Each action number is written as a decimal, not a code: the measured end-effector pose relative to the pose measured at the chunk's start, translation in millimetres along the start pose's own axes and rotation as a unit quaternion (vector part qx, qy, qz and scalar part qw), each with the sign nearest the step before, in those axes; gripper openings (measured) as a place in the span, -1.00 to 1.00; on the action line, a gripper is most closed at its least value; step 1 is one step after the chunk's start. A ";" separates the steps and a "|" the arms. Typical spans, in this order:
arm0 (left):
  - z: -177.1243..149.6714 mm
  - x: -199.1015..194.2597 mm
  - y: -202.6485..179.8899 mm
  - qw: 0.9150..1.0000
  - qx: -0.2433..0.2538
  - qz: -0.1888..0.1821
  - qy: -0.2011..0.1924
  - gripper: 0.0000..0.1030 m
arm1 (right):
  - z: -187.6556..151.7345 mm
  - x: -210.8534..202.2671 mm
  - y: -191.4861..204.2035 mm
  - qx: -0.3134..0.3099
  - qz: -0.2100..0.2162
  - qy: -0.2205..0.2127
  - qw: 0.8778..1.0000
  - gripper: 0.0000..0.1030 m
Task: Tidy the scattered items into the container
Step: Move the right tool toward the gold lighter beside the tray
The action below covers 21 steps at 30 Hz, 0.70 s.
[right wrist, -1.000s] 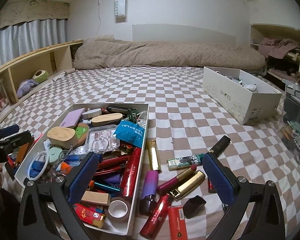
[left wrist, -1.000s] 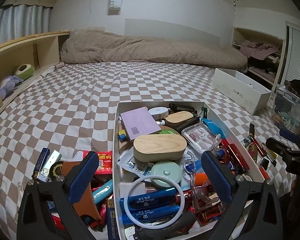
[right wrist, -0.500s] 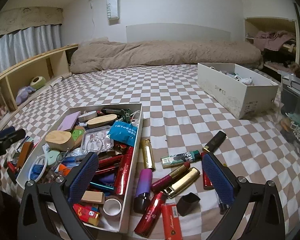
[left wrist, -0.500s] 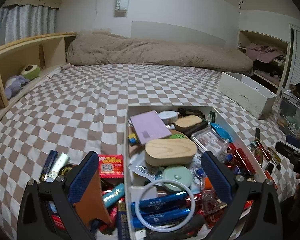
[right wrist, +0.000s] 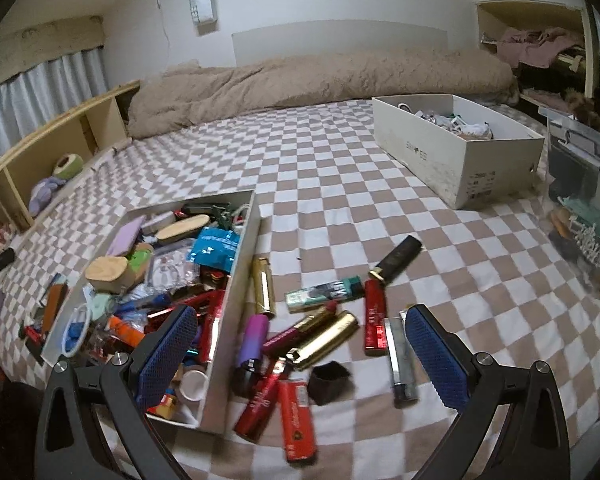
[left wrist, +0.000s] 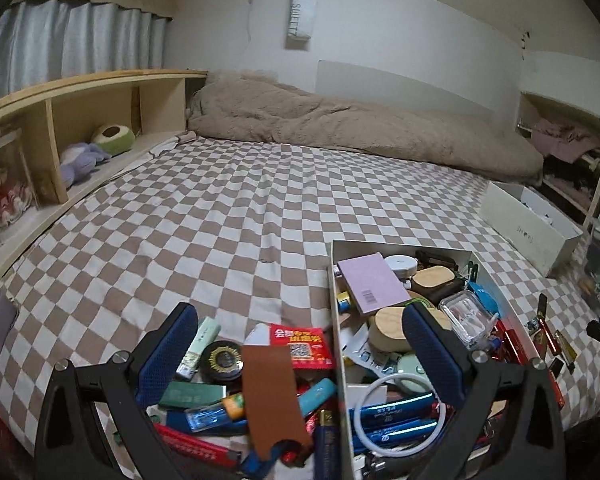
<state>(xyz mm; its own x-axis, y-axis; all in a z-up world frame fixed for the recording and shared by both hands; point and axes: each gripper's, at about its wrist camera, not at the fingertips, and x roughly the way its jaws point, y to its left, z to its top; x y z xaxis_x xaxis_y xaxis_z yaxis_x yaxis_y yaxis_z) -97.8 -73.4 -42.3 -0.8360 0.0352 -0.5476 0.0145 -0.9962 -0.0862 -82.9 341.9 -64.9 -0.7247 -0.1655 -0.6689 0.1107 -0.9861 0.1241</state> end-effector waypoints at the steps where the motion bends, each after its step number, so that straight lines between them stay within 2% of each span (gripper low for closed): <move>1: -0.2 -2.3 5.1 1.000 0.000 0.004 0.000 1.00 | 1.4 -0.3 -2.0 -0.005 -0.005 0.004 1.000 1.00; 8: -9.4 -13.2 36.3 0.999 -0.005 0.032 0.006 1.00 | 4.8 2.7 -20.8 -0.003 0.003 0.042 0.999 1.00; 10: -13.9 -15.8 42.1 0.999 0.005 0.045 0.005 1.00 | 3.6 9.4 -27.2 -0.007 -0.001 0.068 0.998 1.00; 15: -22.2 -21.7 63.5 0.997 0.021 0.067 0.013 1.00 | -1.1 17.8 -42.1 -0.024 -0.023 0.103 0.994 1.00; 21: -29.4 -27.6 85.7 0.997 0.012 0.073 0.022 1.00 | -4.7 29.5 -73.9 0.019 -0.026 0.132 0.991 1.00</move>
<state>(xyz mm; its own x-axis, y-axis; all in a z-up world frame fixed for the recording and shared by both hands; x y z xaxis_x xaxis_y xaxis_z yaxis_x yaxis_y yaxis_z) -57.4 -157.4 -59.0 -0.8006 -0.1070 -0.5896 0.1206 -0.9926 0.0164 -109.3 409.9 -97.3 -0.5243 -0.1173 -0.8434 0.0480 -0.9930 0.1082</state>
